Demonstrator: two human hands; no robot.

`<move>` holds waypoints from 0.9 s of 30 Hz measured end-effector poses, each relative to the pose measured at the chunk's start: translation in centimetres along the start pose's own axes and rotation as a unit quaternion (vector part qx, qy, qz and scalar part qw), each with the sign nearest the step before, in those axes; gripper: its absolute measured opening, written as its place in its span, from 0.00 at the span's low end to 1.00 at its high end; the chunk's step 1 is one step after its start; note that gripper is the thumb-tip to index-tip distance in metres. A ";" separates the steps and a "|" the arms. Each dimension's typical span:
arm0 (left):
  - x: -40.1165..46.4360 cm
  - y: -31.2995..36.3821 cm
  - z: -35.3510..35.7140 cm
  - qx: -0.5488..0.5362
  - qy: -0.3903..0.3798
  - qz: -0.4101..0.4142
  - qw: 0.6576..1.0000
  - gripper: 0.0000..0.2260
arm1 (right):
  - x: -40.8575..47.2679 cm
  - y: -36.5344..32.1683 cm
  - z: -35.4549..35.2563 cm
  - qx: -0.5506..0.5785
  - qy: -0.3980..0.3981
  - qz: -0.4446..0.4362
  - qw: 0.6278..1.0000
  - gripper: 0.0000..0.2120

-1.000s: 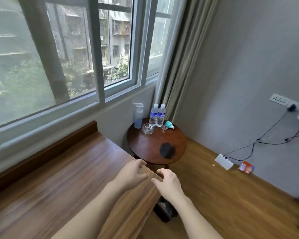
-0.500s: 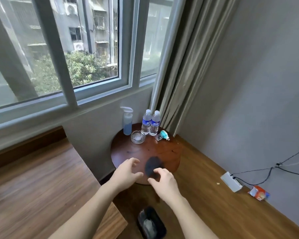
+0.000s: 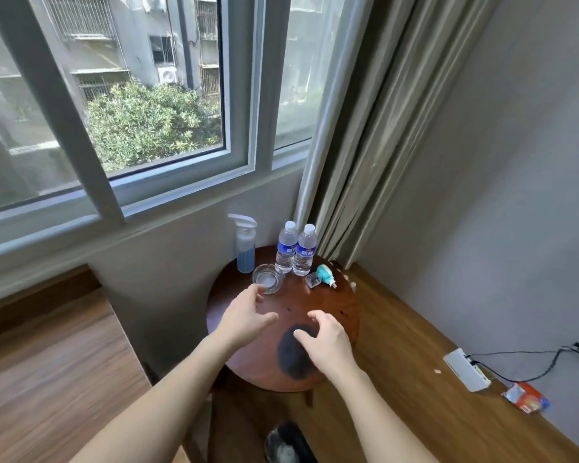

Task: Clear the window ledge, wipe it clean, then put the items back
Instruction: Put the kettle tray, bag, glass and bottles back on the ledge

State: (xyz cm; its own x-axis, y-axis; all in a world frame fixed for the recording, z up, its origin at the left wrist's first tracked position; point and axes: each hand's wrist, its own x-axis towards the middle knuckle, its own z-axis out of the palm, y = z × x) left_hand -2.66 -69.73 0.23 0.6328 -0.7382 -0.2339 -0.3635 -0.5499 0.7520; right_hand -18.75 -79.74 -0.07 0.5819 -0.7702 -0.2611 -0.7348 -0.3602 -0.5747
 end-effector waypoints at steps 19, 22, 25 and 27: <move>23.6 2.8 4.5 -0.061 0.047 -0.070 0.995 0.36 | 25.1 1.3 -0.8 0.068 0.022 0.011 0.997 0.35; 26.4 2.8 5.5 -0.074 0.051 -0.064 0.994 0.31 | 28.1 1.5 -0.5 0.079 0.025 0.012 0.997 0.37; 28.4 2.2 6.5 -0.077 0.051 -0.070 0.993 0.30 | 30.4 1.6 0.3 0.089 0.024 0.019 0.996 0.39; 29.4 1.8 6.9 -0.076 0.053 -0.072 0.993 0.33 | 31.6 1.8 0.9 0.097 0.027 0.024 0.995 0.40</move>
State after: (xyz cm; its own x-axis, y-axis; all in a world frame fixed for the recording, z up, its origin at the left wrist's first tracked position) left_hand 10.59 -95.14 -9.61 0.7415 -0.6067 -0.2865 -0.1614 -0.5758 0.8015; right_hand -1.34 -104.29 -10.07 0.5247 -0.8127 -0.2534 -0.6775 -0.2185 -0.7023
